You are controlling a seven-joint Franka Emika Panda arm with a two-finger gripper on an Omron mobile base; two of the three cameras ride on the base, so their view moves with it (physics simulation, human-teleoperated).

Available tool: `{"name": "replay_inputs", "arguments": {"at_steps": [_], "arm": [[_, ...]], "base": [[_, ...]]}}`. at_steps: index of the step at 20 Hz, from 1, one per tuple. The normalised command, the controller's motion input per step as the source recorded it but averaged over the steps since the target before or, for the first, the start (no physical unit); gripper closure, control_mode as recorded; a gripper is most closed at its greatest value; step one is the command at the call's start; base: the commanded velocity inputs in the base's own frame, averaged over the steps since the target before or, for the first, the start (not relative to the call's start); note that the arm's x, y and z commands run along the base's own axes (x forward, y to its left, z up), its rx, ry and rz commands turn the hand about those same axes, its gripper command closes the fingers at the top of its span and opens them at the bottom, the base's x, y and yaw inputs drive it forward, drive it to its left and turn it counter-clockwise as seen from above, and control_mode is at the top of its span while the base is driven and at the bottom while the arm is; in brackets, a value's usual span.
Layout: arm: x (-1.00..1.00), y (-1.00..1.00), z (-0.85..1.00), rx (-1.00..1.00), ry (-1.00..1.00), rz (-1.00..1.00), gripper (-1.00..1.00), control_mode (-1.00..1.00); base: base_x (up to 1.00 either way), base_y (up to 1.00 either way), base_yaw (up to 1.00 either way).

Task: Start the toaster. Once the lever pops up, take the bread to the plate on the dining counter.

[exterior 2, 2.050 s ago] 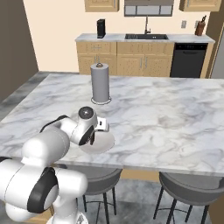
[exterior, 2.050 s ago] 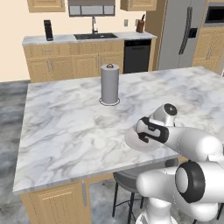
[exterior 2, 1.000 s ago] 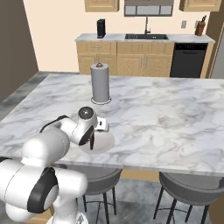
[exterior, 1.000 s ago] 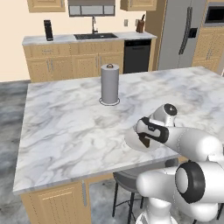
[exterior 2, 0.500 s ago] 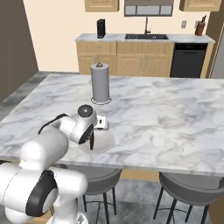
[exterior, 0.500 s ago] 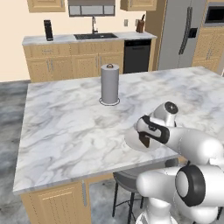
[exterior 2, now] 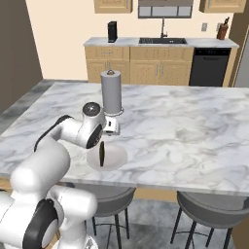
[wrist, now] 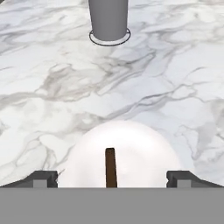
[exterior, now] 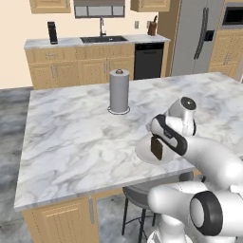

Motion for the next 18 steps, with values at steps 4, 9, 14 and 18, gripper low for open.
{"name": "replay_inputs", "arguments": {"at_steps": [4,9,14,18], "arm": [[-0.44,0.06,0.66,0.00,0.05,-0.05,-1.00,-1.00],[-0.58,0.17,0.60,0.00,0.04,-0.09,-1.00,-1.00],[-0.64,0.17,0.52,-0.01,0.03,-0.09,-1.00,-1.00],[-0.82,0.06,0.38,-0.04,0.00,-0.06,-1.00,-1.00]], "base": [[0.00,0.00,0.00],[0.00,0.00,0.00],[0.00,0.00,0.00],[0.00,0.00,0.00]]}}
